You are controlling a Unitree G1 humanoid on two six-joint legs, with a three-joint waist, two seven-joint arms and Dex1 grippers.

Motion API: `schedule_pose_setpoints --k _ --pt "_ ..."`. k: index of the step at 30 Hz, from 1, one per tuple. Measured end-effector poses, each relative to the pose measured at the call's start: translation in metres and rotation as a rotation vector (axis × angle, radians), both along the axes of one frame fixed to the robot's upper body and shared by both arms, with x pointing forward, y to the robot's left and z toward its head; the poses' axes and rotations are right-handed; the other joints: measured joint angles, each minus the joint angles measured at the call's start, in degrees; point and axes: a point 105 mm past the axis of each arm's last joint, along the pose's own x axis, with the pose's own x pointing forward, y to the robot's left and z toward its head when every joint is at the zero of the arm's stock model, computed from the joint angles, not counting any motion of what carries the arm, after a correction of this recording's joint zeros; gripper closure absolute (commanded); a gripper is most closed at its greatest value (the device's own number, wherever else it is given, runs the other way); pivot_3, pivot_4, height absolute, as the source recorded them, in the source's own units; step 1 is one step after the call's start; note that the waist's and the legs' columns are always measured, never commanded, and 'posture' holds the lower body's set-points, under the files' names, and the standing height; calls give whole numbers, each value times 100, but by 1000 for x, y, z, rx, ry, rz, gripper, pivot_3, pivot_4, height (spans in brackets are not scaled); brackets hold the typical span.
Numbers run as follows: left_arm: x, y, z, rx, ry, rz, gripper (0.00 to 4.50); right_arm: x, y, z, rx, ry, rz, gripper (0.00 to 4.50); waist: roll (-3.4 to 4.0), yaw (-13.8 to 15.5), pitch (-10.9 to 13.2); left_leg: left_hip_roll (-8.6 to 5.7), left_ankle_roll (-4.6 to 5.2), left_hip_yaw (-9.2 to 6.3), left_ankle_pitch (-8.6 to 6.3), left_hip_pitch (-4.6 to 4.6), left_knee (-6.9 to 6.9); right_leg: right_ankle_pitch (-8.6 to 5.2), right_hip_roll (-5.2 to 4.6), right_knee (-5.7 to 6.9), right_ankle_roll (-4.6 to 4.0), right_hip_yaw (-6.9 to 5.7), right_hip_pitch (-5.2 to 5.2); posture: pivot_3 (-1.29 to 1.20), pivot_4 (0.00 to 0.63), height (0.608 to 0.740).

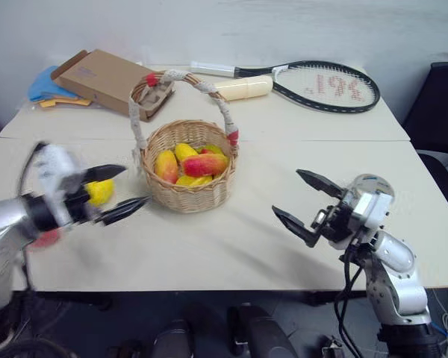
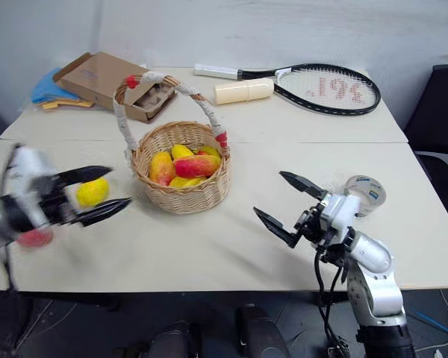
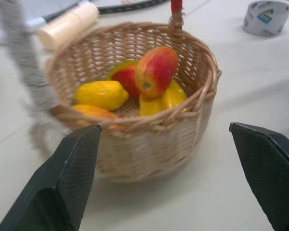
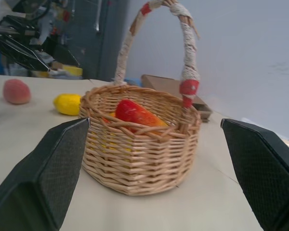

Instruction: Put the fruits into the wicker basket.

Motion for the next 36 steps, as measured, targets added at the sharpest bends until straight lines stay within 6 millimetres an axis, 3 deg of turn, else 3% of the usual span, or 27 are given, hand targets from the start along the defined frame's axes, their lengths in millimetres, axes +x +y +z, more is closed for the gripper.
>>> schedule_pose_setpoints --k 4,10,14,20,23,32,34,36 --pt "-46 66 -15 -8 19 257 26 -3 20 -4 -24 25 155 0 -8 -47 -2 3 16 -2 -10 0 -4 2 0 -11 -5 -4 1 0 150 740" --pt "-134 144 -36 -93 81 647 26 -14 43 -4 -32 21 325 0 -9 -33 -2 5 39 -3 -24 -5 -9 3 -2 -60 -7 -9 8 0 150 740" --pt "-182 167 -63 -181 111 843 26 -23 49 -7 -54 12 410 0 -37 19 -19 5 61 -3 -39 -11 -7 4 -6 -86 -7 -13 13 0 150 740" --pt "-214 197 -79 -229 104 1041 26 -31 53 -8 -64 -4 468 0 -79 115 -46 12 54 -3 -53 -10 -8 -12 -7 -96 -40 -21 13 0 150 740" --pt "-191 191 -76 -231 94 953 26 -33 50 -11 -69 -11 473 0 -85 179 -51 14 41 -5 -65 -12 -11 -24 -16 -115 -67 -32 21 0 150 740" --pt "-52 138 -38 -162 27 553 26 -29 39 -22 -88 -7 429 0 -66 253 -49 11 61 1 -55 -9 -23 15 -45 -95 -16 -67 28 0 150 740" --pt "-27 134 -40 -178 26 539 26 -28 38 -23 -96 -11 420 0 -61 232 -51 12 59 1 -56 -11 -26 15 -46 -94 -17 -69 24 0 150 740" --pt "-16 129 -49 -170 60 530 26 -28 38 -25 -100 -4 414 0 -48 143 -46 12 56 6 -58 -15 -35 13 -46 -91 -17 -67 15 0 150 740"
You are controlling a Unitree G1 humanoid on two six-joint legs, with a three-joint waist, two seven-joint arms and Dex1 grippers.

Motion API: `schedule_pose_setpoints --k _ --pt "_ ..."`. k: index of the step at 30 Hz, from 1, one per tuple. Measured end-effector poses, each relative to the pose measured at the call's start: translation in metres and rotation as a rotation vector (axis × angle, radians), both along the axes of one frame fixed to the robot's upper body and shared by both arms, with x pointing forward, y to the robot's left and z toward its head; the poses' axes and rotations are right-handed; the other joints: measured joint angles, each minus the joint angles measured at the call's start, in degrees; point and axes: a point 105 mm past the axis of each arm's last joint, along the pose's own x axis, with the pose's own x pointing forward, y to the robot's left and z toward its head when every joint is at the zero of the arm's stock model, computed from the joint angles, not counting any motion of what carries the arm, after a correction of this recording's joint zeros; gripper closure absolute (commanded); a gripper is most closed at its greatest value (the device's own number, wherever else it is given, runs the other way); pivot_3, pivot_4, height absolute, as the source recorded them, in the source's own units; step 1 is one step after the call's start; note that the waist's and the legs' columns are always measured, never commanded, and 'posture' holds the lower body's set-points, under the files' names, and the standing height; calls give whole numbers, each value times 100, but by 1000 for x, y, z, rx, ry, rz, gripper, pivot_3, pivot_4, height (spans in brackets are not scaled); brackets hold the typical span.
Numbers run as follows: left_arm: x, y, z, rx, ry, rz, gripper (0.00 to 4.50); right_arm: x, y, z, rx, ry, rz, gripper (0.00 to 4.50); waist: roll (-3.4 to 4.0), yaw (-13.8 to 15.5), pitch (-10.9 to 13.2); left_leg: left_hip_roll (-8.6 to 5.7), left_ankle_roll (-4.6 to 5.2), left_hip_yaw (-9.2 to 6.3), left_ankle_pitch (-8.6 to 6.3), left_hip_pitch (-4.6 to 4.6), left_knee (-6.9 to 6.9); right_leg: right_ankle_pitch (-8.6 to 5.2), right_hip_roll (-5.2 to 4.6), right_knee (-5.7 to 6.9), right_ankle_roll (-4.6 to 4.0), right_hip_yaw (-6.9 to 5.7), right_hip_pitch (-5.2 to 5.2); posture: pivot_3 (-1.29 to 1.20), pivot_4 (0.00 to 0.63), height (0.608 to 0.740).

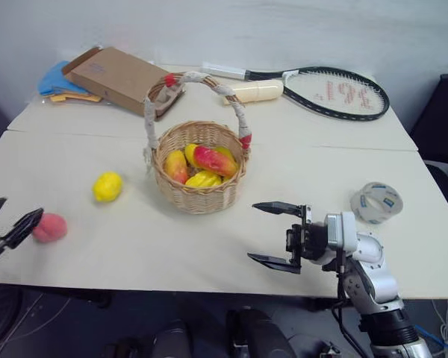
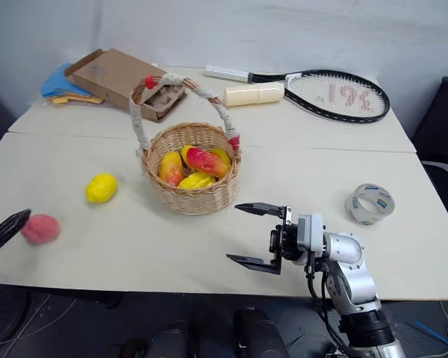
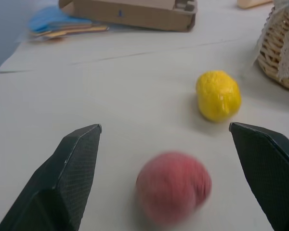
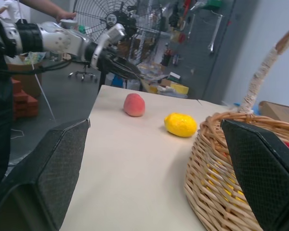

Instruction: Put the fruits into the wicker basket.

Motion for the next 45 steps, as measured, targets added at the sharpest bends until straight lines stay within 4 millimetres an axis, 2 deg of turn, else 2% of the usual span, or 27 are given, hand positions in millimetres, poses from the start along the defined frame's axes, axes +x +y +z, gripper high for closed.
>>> schedule_pose_setpoints --k 5,9,12,16,18,20,24,26,27,29,30,33,35,37,39,43,45 --pt "18 9 -26 -31 97 59 26 0 -1 -2 0 14 -32 0 2 -49 -1 1 -26 -10 19 2 -37 -14 2 8 -18 -15 -16 0 150 740" --pt "20 2 -42 -49 202 12 854 -1 0 3 6 6 -41 0 2 -44 -1 0 -30 -12 28 8 -39 -15 2 12 -19 -15 -10 0 150 740" --pt "19 2 -43 -52 239 4 1723 0 0 2 5 10 -53 0 3 -36 0 -2 -31 -13 33 10 -39 -15 -1 17 -19 -15 -10 0 150 740" --pt "17 2 -42 -58 264 -9 1946 1 0 2 10 15 -68 0 5 -36 1 -2 -34 -14 35 12 -43 -16 -1 19 -21 -16 -10 0 150 740" --pt "17 -7 -36 -97 247 -62 1946 1 -2 1 15 15 -79 0 3 -25 0 -1 -36 -17 36 8 -42 -16 -1 19 -21 -20 -11 0 150 740" --pt "22 -30 -15 -119 191 -184 1946 2 -5 2 25 10 -108 0 0 -10 -2 -1 -38 -21 38 2 -40 -16 -2 17 -21 -23 -11 0 150 740" --pt "34 -119 61 -59 0 -602 1946 14 -27 11 121 35 -277 0 19 133 -1 -8 -35 -15 58 1 -37 -15 -34 14 -19 -52 8 0 150 740" --pt "43 -154 83 -45 -93 -723 1946 21 -37 16 197 70 -363 0 63 143 -8 -15 -26 -9 70 4 -37 -7 -38 13 -5 -51 17 0 150 740" --pt "51 -175 89 -58 -131 -779 1946 21 -43 16 208 81 -399 0 85 162 -10 -21 -20 -10 74 7 -35 -2 -39 13 4 -49 23 0 150 740" --pt "61 -203 88 -74 -141 -837 1946 21 -47 15 216 87 -436 0 88 127 -11 -22 -16 -9 83 7 -36 4 -33 14 14 -40 23 0 150 740" --pt "73 -227 87 -84 -141 -872 1946 21 -54 13 220 99 -485 0 87 120 -11 -22 -20 -9 87 6 -34 7 -27 15 18 -37 23 0 150 740" --pt "91 -260 80 -48 -129 -891 1946 19 -60 9 220 107 -541 0 87 70 -11 -23 -29 -9 91 11 -37 9 -12 19 23 -16 21 0 150 740" --pt "104 -268 70 -18 -114 -865 1220 16 -60 6 214 115 -560 0 87 34 -11 -20 -65 -14 107 11 -44 9 5 21 23 4 16 0 150 740" --pt "112 -268 59 8 -91 -841 677 11 -61 2 205 117 -583 0 87 7 -11 -19 -85 -18 119 13 -56 9 25 20 23 26 15 0 150 740" --pt "115 -267 57 18 -104 -830 8 9 -62 2 202 113 -598 0 87 -20 -11 -12 -91 -17 121 8 -53 13 40 21 25 42 -9 0 150 740" --pt "108 -252 62 96 -137 -805 8 9 -60 6 206 96 -602 0 87 -43 -11 -11 -98 -18 118 14 -60 14 53 24 24 64 -9 0 150 740" --pt "101 -229 61 125 -146 -749 8 9 -59 10 208 85 -590 0 87 -62 -11 -11 -103 -20 115 15 -66 14 58 27 23 76 -8 0 150 740"
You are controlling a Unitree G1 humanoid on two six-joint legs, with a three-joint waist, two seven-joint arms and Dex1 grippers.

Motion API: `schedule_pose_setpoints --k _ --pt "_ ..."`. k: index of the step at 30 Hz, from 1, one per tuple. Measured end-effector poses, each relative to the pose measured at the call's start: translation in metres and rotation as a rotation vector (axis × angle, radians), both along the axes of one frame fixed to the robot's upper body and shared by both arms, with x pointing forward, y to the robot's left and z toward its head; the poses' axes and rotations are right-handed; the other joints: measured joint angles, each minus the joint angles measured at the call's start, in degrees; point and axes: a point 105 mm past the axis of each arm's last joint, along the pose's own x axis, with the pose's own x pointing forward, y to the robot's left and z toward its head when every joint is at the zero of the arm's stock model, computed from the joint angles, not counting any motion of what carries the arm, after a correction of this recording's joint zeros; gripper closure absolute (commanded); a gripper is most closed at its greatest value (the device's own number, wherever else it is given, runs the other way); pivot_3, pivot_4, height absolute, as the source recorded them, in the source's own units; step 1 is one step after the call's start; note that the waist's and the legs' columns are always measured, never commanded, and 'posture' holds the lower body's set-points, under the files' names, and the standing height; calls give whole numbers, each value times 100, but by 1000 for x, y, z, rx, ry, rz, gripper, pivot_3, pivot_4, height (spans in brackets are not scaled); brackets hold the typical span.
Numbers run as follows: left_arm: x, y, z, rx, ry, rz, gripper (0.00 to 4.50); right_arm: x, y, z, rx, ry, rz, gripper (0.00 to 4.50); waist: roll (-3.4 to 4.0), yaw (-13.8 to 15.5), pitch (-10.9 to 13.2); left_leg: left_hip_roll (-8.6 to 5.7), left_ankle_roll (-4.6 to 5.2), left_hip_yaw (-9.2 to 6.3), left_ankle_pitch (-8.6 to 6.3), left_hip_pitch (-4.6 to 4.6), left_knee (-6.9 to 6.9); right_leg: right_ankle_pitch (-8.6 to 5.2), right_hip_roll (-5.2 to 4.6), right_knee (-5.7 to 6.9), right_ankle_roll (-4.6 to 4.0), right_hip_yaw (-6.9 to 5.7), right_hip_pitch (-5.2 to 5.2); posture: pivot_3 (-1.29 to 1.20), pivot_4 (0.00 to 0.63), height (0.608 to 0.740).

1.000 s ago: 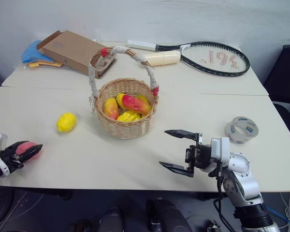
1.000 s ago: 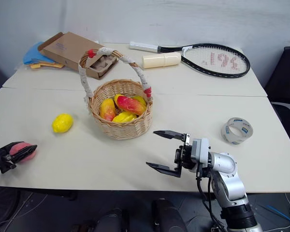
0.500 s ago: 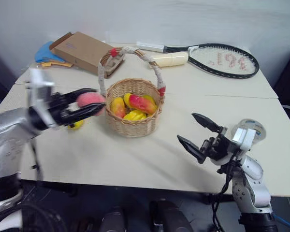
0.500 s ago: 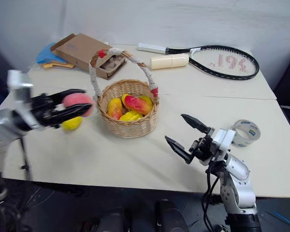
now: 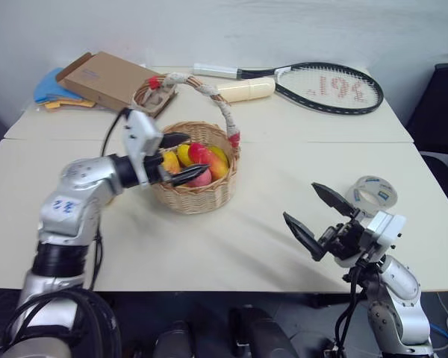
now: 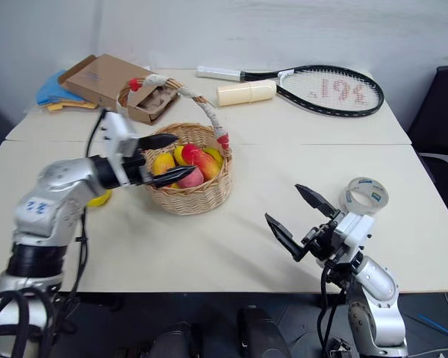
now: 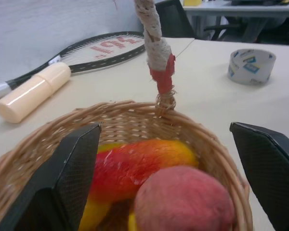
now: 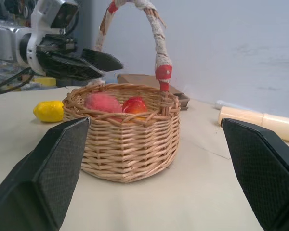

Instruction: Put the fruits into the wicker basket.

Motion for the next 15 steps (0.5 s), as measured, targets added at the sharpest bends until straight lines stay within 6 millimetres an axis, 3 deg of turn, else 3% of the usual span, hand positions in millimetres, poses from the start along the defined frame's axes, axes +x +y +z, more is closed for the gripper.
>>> schedule_pose_setpoints --k 5,8,12,15 --pt "-42 87 -11 -87 -38 216 8 0 33 27 -18 -77 233 0 -7 -149 3 4 3 -19 -6 9 6 6 6 -1 -11 0 -10 0 150 740" --pt "-67 128 -17 -135 -36 355 8 -6 53 40 -29 -117 376 0 -10 -106 2 2 27 -32 -20 6 7 6 5 -6 -12 -6 -10 0 150 740" --pt "-110 190 -25 -219 -34 623 8 -18 71 39 -78 -122 549 0 -23 -28 -6 0 51 -34 -39 3 9 6 -2 -21 -12 -8 -6 0 150 740" --pt "-146 229 -50 -233 41 826 8 -22 74 38 -92 -127 594 0 -23 18 -6 -2 62 -25 -51 2 10 6 -11 -31 -11 -8 -6 0 150 740"
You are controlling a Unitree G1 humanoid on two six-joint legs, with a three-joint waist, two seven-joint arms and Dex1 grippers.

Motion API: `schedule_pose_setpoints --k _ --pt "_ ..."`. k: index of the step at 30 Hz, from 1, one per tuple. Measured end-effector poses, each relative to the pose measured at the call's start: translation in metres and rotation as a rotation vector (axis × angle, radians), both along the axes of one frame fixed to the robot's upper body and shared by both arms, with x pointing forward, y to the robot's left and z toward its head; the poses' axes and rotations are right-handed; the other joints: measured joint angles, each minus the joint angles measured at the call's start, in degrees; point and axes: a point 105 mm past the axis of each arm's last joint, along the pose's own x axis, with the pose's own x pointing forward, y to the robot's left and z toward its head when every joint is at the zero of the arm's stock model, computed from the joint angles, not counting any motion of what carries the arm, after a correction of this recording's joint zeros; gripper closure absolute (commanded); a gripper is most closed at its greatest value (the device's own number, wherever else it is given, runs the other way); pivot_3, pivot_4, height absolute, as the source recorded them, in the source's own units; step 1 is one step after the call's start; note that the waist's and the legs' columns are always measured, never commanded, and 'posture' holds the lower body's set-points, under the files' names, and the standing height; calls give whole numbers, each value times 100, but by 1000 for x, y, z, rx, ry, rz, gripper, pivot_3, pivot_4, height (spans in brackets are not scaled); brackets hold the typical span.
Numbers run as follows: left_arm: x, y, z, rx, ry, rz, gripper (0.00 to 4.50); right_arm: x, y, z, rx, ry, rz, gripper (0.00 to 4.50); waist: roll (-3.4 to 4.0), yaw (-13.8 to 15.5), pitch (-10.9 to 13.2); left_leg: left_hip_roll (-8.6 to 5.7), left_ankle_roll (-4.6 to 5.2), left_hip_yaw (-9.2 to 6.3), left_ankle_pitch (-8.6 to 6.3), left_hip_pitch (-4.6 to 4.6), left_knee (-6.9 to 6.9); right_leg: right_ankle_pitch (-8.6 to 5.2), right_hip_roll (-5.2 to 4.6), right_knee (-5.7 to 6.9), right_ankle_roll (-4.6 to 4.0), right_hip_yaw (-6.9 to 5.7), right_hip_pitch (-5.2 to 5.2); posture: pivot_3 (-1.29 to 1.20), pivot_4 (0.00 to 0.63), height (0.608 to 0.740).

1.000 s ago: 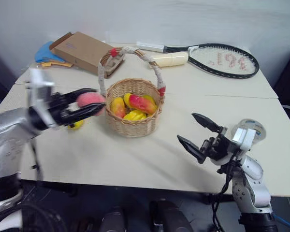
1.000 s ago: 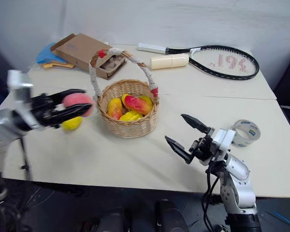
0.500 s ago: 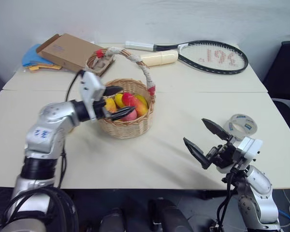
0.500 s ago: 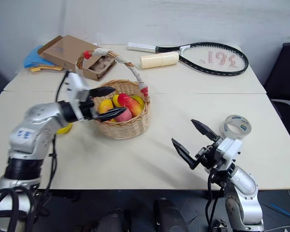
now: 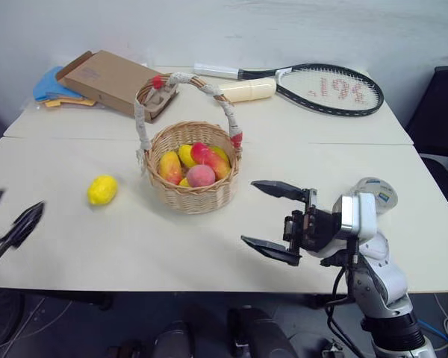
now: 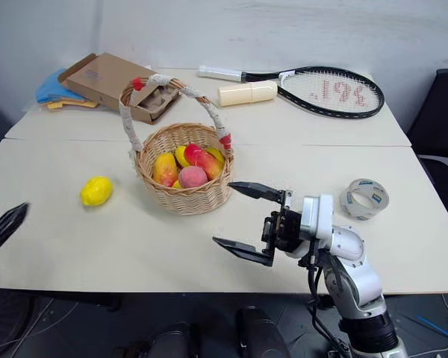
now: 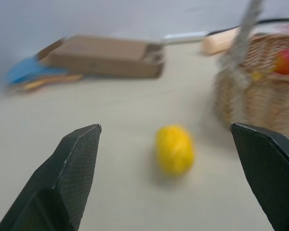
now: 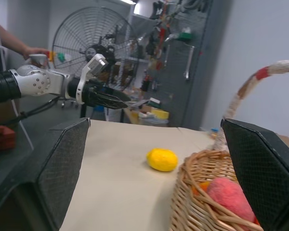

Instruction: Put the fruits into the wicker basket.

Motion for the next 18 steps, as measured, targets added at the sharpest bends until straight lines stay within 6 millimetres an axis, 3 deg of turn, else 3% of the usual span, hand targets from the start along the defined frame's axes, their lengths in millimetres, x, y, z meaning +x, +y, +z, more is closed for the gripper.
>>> schedule_pose_setpoints --k 4,8,13,16,18 --pt "-33 21 -41 -89 108 158 8 -2 1 1 -10 -18 22 0 -24 51 -14 0 6 -1 -6 -3 1 -1 -2 -14 -2 -4 1 0 150 740" --pt "-29 21 -40 -85 106 188 8 -2 2 3 -14 -31 32 0 -55 145 -33 2 6 -7 -6 -2 0 -8 0 -17 -16 -9 4 0 150 740" --pt "33 -18 -13 -77 95 -38 8 -1 2 3 -28 -35 23 0 -64 189 -39 6 8 3 2 -4 -1 -5 -8 -23 -15 -15 13 0 150 740" --pt "86 -46 9 -79 101 -191 8 2 2 2 -41 -32 -1 0 -60 174 -37 6 11 6 6 -5 -5 -1 -8 -15 -12 -18 9 0 150 740" --pt "110 -60 14 -55 132 -255 8 3 2 1 -52 -37 -16 0 -56 133 -36 6 0 15 -1 -3 -8 2 -11 -7 -9 -16 3 0 150 740"
